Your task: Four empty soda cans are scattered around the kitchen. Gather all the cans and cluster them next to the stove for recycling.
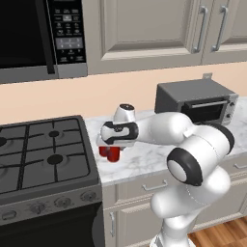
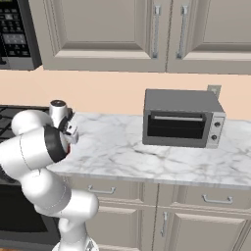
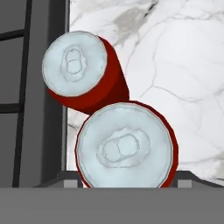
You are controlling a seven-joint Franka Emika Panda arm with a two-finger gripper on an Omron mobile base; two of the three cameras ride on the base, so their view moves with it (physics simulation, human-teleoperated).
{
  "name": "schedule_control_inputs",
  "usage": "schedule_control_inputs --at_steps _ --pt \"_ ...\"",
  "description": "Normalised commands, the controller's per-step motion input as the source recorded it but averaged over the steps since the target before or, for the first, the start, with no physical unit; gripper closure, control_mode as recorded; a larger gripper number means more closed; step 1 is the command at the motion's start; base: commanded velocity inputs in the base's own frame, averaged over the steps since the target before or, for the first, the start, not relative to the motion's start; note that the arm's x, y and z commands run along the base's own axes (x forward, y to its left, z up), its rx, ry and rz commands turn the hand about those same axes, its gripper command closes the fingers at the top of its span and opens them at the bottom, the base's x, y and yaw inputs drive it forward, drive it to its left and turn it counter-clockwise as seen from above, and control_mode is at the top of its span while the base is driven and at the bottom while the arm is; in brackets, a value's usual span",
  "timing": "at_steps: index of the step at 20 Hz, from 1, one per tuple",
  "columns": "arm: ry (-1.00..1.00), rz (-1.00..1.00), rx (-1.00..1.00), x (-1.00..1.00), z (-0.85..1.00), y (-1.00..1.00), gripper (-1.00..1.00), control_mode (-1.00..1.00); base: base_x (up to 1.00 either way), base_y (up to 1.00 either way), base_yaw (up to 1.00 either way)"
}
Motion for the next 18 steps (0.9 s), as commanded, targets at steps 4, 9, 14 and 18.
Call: schedule_control_inputs --at_steps 4,9,14,18 --pt "0.02 0.0 0.0 0.0 0.0 0.27 1.0 -1.0 0.0 0.0 0.0" --pt "0.0 0.0 0.0 -0.04 0.0 0.23 1.0 -1.0 0.0 0.0 0.0" --pt "0.0 0.0 0.0 0.0 -0.04 0.22 1.0 -1.0 0.0 0.0 0.0" --pt "0.0 0.0 0.0 0.0 -0.25 0.01 1.0 -1.0 0.0 0.0 0.0"
